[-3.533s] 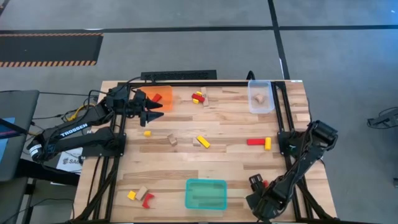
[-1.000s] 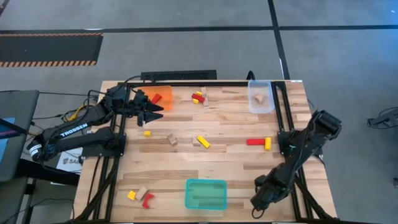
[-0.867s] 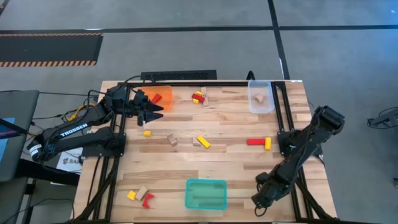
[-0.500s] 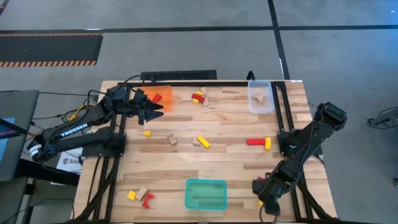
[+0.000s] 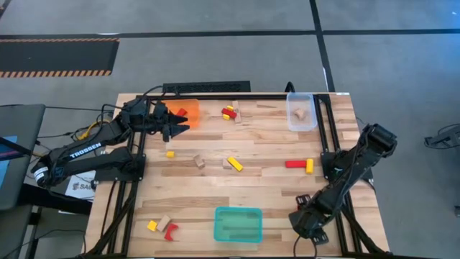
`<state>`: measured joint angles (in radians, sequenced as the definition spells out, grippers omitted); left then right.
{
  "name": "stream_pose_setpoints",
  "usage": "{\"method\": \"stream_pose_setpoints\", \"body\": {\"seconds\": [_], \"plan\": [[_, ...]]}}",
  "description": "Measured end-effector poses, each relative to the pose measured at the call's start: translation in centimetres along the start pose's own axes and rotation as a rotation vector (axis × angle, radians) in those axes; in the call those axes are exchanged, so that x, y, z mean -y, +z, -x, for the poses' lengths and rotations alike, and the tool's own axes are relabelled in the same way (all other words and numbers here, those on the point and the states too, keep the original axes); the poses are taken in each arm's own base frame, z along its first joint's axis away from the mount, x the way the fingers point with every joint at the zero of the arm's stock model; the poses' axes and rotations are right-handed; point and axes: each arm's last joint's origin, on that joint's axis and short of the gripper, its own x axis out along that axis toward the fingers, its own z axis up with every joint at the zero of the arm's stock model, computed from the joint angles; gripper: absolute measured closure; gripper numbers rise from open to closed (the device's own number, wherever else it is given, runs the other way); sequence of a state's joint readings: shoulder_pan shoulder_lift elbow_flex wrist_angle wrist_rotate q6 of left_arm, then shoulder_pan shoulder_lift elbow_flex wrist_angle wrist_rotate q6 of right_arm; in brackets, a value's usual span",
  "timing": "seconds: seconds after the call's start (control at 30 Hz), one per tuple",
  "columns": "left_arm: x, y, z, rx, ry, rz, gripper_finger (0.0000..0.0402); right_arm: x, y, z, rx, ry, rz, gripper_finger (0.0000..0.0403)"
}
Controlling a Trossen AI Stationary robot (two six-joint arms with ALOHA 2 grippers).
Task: Sort & place blocks by color
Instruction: Put the yellow block into the blue bin
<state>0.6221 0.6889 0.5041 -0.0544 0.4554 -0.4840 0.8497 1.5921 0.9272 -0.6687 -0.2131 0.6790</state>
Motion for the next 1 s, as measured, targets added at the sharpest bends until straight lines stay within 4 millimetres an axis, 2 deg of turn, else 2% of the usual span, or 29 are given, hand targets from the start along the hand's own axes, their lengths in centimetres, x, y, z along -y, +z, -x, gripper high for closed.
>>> {"method": "stream_pose_setpoints", "body": {"seconds": [0.1,0.47,0.73,0.87,1.0], "plan": [[0.0,0.0,0.0,0.004,0.007,-0.004,0.0107,-0.2,-0.1,-0.1,0.034,-0.046,0.025,0.0112],[-0.1,0.0,0.0,0.011,0.039,0.0,0.0107,-2.2,-1.1,-0.6,0.038,-0.019,0.12,0.0112],[-0.2,0.0,0.0,0.018,0.052,-0.019,0.0107,-3.0,-0.8,-4.1,0.024,-0.042,0.33,0.0112],[-0.2,0.0,0.0,0.022,0.058,-0.021,0.0107,-2.6,-0.7,-5.4,0.023,-0.139,0.321,0.0112],[-0.2,0.0,0.0,0.022,0.065,-0.023,0.0107,-2.6,-0.7,-5.7,0.061,-0.204,0.287,0.0127]]}}
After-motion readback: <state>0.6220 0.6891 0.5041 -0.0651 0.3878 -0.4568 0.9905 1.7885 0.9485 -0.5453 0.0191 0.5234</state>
